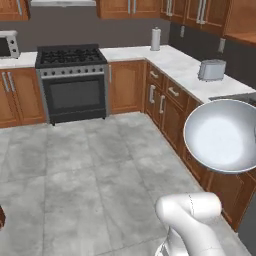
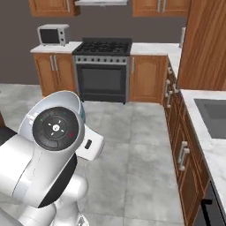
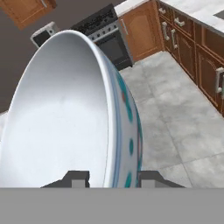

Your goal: Move the bowls from the cabinet to the plates on the dining table.

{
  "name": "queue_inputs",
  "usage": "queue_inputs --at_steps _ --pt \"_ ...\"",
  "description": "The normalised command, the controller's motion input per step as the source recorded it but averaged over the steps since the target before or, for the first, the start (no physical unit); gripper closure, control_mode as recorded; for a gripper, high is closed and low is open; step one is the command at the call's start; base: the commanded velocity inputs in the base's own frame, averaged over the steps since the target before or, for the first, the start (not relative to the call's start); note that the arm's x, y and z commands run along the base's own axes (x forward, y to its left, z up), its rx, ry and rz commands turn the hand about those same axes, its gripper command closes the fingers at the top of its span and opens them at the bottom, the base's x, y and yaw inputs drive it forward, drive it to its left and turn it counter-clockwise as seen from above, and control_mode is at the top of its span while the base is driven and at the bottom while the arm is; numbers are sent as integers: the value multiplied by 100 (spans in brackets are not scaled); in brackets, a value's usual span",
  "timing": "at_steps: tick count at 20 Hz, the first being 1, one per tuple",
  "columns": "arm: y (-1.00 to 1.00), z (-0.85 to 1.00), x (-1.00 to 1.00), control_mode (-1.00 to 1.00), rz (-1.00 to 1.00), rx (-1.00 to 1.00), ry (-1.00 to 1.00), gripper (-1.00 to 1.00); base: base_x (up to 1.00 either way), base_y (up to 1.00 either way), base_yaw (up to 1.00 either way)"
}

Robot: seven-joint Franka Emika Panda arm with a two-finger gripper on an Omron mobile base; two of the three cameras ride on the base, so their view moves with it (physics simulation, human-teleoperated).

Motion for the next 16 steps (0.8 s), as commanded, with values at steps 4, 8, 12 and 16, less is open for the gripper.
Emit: queue_inputs --at_steps 4,8,12,16 --pt "0 0 0 100 0 0 0 100 -12 0 49" --pt "0 0 0 100 0 0 0 100 -11 0 50" --pt "0 0 0 100 0 0 0 100 -11 0 50" --pt "0 0 0 100 0 0 0 100 -11 0 50"
